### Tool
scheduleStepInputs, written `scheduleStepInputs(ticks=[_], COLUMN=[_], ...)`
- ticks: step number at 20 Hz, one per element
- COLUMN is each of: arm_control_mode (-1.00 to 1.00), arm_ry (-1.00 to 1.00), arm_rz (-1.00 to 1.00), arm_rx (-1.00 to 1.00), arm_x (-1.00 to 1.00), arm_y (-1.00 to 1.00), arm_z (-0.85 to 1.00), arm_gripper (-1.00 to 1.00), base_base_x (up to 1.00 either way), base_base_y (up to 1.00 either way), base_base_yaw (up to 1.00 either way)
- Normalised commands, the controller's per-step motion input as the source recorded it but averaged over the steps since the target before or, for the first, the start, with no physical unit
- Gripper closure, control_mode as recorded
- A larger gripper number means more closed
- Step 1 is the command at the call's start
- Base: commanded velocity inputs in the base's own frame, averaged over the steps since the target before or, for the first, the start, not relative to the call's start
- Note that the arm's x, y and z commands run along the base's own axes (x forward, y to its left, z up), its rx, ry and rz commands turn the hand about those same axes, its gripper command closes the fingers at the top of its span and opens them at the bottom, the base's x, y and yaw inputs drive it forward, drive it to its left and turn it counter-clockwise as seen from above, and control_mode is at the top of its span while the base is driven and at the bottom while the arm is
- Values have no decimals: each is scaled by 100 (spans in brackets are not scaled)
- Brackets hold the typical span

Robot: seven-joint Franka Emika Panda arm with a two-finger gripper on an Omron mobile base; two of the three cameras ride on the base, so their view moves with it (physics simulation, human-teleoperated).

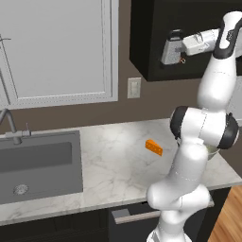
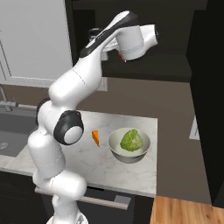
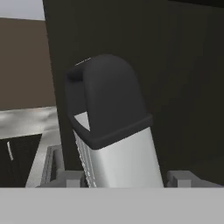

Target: Pick the cheese from the fridge and the cheese grater from the cabinet and place them next to the salad bowl.

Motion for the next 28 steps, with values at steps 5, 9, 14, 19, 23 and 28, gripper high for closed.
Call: scheduleStepInputs(ticks=[5, 9, 14, 19, 23, 28], arm_control_mode=[-100, -100, -100, -100, -100, -100], arm_ry=[-4, -5, -3, -5, -1, 0], arm_rz=[-5, -14, -18, -21, -37, -43], arm_rx=[0, 0, 0, 0, -4, -10], arm_x=[-45, -63, -72, -85, -76, -71], arm_y=[-6, -6, -7, -1, 12, 19], arm_z=[14, 16, 2, 0, -2, -12], arm_gripper=[100, 100, 100, 100, 100, 100], base_base_x=[0, 0, 0, 0, 0, 0], base_base_y=[0, 0, 0, 0, 0, 0], base_base_yaw=[0, 0, 0, 0, 0, 0])
